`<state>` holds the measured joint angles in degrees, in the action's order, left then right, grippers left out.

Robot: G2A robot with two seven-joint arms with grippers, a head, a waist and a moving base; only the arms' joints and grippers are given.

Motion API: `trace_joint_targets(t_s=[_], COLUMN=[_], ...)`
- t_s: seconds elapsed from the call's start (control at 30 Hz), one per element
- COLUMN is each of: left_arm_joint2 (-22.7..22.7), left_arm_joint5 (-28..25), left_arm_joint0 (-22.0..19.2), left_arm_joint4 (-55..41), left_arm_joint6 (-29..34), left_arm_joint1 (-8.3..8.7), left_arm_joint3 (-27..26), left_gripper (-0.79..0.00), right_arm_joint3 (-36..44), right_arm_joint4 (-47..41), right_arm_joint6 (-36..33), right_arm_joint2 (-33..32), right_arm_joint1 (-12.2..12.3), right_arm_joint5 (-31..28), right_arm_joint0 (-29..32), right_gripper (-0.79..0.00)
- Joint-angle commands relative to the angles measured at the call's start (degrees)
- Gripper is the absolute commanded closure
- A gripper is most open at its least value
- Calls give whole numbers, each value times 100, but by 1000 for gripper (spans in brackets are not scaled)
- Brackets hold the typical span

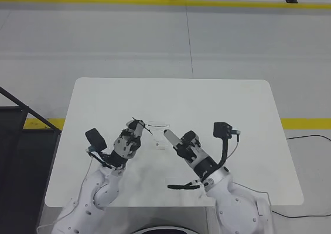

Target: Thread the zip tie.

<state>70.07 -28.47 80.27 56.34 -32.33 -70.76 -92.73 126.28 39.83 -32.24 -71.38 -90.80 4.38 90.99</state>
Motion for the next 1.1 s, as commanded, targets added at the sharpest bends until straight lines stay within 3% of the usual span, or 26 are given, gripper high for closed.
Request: trace_joint_targets(t_s=[0.0,0.43,0.8,0.83,0.97,1.07], left_arm_joint2=[-22,-51,-195,-208,-256,-290], left_arm_joint5=[-318,-400,-710,-715,-754,-805], left_arm_joint0=[14,49,134,142,176,175], left_arm_joint4=[-287,-439,-1419,-1425,-1408,-1443], left_arm_joint6=[300,494,1062,1062,1068,1141], left_arm_joint1=[7,4,-38,-43,-59,-68], left_arm_joint3=[-58,-182,-386,-398,-429,-429], left_gripper=[0,0,0,0,0,0], right_arm_joint3=[-123,-156,-1216,-1265,-1412,-1472], right_arm_joint4=[-281,-294,-840,-859,-871,-863], right_arm_joint6=[22,30,79,97,196,247], right_arm_joint2=[-199,-243,-320,-321,-305,-285], right_arm_joint1=[47,63,205,216,258,287], right_arm_joint5=[-652,-747,-2208,-2282,-2487,-2529], right_arm_joint0=[149,179,-117,-136,-176,-197], right_gripper=[-785,-785,-776,-674,-388,-372])
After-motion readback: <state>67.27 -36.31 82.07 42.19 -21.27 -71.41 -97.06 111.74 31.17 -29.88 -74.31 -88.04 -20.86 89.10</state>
